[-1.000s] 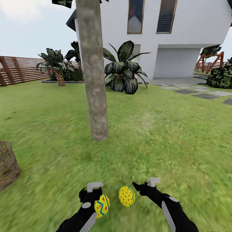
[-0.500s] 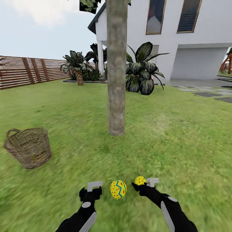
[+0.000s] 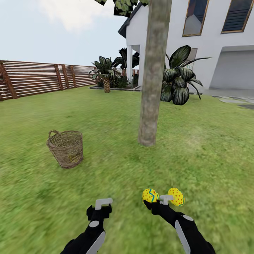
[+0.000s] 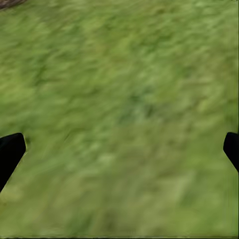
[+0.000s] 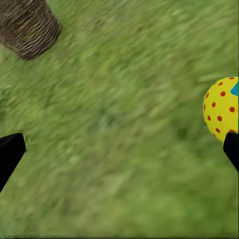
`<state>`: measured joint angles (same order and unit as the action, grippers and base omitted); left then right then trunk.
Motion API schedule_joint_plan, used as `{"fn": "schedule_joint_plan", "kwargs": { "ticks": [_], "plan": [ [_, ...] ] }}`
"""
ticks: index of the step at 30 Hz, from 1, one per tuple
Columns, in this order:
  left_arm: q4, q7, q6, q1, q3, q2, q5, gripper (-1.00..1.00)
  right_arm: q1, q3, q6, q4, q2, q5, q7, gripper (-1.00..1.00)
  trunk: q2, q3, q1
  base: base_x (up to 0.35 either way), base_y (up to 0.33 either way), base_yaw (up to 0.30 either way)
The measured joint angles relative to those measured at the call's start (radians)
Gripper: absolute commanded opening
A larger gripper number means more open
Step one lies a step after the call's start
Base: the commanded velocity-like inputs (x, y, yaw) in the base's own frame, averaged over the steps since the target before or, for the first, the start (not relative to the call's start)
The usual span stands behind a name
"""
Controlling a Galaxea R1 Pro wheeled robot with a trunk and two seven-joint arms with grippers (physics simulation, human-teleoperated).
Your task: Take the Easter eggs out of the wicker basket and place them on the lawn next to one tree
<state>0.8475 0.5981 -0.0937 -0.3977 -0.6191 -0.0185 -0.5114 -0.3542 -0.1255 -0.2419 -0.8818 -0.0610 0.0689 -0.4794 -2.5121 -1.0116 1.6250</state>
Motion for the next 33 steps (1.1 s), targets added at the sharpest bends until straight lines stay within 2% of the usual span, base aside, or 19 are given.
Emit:
{"fn": "schedule_joint_plan", "kwargs": {
  "ticks": [8,14,27,33],
  "plan": [
    [-0.005,-0.003,0.0,0.0,0.002,0.0,-0.002,1.0,0.0,0.003,0.0,0.0,-0.001,-0.001,0.001,1.0,0.0,0.0,0.0,-0.191,0.272,0.289],
    [-0.006,-0.004,0.0,0.0,0.003,0.0,-0.005,1.0,0.0,0.003,0.001,0.001,-0.001,-0.002,0.002,1.0,0.0,0.0,0.0,-0.04,0.308,0.289],
    [-0.005,-0.006,-0.002,0.0,0.004,0.001,-0.01,1.0,0.0,0.003,0.004,0.001,-0.001,-0.001,0.0,1.0,0.0,0.0,-0.001,0.157,0.304,0.289],
    [-0.005,-0.006,-0.003,0.0,0.004,0.002,-0.011,1.0,0.0,-0.002,0.009,0.0,0.002,0.001,-0.011,1.0,0.0,0.0,-0.001,0.235,0.264,0.118]
  ]
}}
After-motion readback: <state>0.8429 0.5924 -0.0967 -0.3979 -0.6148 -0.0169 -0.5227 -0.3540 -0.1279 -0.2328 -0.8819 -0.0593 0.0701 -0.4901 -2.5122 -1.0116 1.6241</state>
